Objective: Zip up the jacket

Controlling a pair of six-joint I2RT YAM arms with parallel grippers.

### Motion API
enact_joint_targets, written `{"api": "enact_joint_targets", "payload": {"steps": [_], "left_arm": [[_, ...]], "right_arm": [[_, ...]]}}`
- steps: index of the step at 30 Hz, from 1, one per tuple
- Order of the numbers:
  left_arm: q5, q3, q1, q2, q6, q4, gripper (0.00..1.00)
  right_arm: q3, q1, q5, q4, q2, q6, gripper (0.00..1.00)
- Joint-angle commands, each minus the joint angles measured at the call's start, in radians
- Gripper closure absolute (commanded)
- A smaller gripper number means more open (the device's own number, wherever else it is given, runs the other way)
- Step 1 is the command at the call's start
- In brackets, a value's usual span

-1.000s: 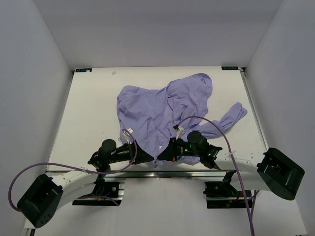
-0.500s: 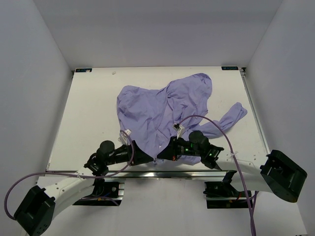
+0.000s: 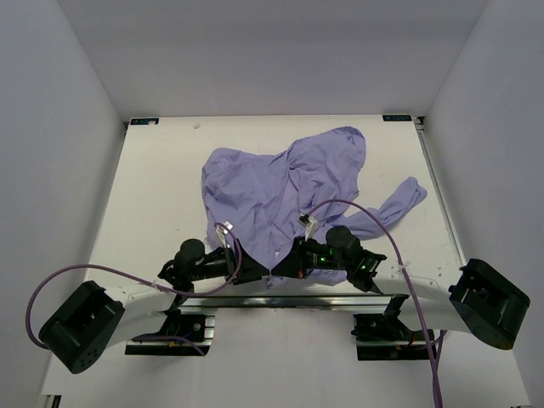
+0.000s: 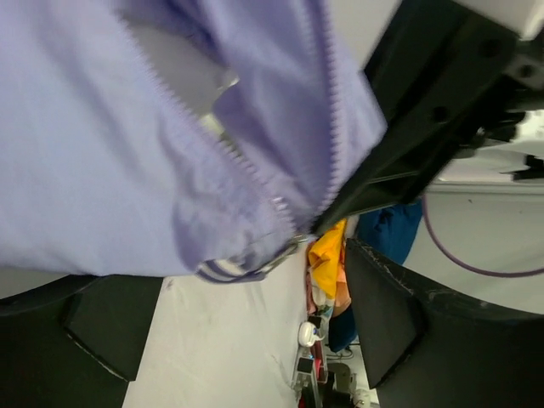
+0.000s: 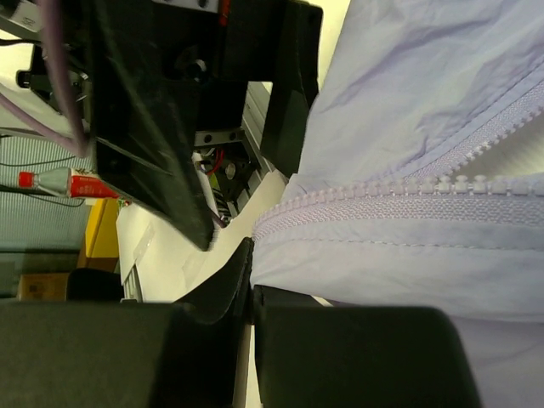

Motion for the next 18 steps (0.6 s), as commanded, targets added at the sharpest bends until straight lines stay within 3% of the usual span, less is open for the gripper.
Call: {"api": "enact_joint_targets", "payload": {"steps": [1,3,12,18], "left_arm": [[0.023,0.004,0.005,-0.007,-0.012,0.142,0.06],[0.018,0.01,0.005,-0.019,-0.009,0.14,0.16],[0.047,0.013,0.005,-0.05,-0.001,0.152,0.43],[0.069,0.025,0.005,-0.084,0.035,0.064,0.49]], "right_arm": [[0.023,-0.001,-0.016,0.047,0.008,-0.013,1.0],[0.023,-0.001,-0.013,0.047,0.013,-0.014,1.0],[0.049,-0.001,0.026,0.046,0.048,-0.014,1.0],[0.052,-0.001,0.069,0.05,0.03,-0.01,1.0]]}}
